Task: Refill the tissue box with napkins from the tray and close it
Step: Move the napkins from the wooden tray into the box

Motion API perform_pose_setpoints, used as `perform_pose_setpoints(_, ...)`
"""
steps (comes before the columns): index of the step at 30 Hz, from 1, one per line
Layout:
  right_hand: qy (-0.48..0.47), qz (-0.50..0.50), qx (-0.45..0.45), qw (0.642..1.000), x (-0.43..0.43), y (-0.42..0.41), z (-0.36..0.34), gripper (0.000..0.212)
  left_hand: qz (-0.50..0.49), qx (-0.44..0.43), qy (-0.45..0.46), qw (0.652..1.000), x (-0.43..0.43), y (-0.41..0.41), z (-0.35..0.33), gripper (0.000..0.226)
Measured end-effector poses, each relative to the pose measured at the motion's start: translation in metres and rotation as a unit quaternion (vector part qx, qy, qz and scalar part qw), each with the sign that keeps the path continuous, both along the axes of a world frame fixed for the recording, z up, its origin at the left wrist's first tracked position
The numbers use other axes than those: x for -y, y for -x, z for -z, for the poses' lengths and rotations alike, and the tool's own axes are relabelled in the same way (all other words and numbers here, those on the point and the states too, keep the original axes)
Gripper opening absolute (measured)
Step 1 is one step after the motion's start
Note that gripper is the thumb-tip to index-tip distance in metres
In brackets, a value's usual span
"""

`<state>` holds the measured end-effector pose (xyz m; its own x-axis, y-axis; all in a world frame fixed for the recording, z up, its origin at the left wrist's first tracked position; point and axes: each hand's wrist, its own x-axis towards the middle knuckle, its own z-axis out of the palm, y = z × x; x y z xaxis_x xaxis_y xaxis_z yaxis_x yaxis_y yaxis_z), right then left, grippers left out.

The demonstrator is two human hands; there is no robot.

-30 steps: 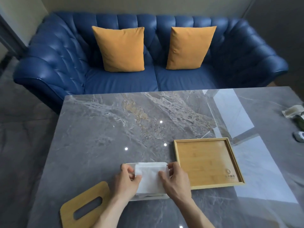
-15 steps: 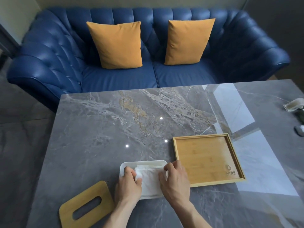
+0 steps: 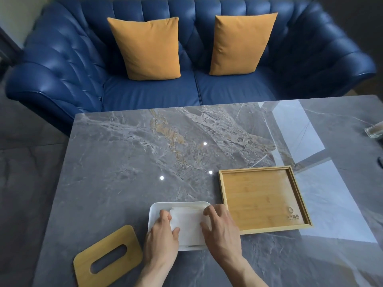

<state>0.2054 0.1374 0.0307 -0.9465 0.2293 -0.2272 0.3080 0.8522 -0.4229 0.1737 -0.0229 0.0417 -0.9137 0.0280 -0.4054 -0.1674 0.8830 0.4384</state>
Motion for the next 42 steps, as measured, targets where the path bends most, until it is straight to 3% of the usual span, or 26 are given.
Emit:
perform_pose_setpoints(8, -0.034, -0.116, 0.083, 0.989, -0.014, -0.005, -0.002, 0.051, 0.124, 0.01, 0.036, 0.992, 0.005, -0.002, -0.005, 0.057)
perform_pose_setpoints(20, -0.057, -0.102, 0.125, 0.985, -0.005, 0.009, -0.009, 0.05, 0.119, 0.032, 0.071, 0.99, 0.004, -0.001, -0.004, 0.058)
perform_pose_setpoints(28, -0.077, -0.125, 0.123, 0.982, -0.006, 0.009, -0.011, 0.055, 0.245, -0.111, 0.167, 0.949, 0.019, 0.005, 0.007, 0.065)
perform_pose_setpoints(42, -0.082, -0.11, 0.128, 0.982, -0.003, 0.012, -0.009, 0.048, 0.229, -0.099, 0.139, 0.958, 0.02, 0.004, 0.014, 0.068)
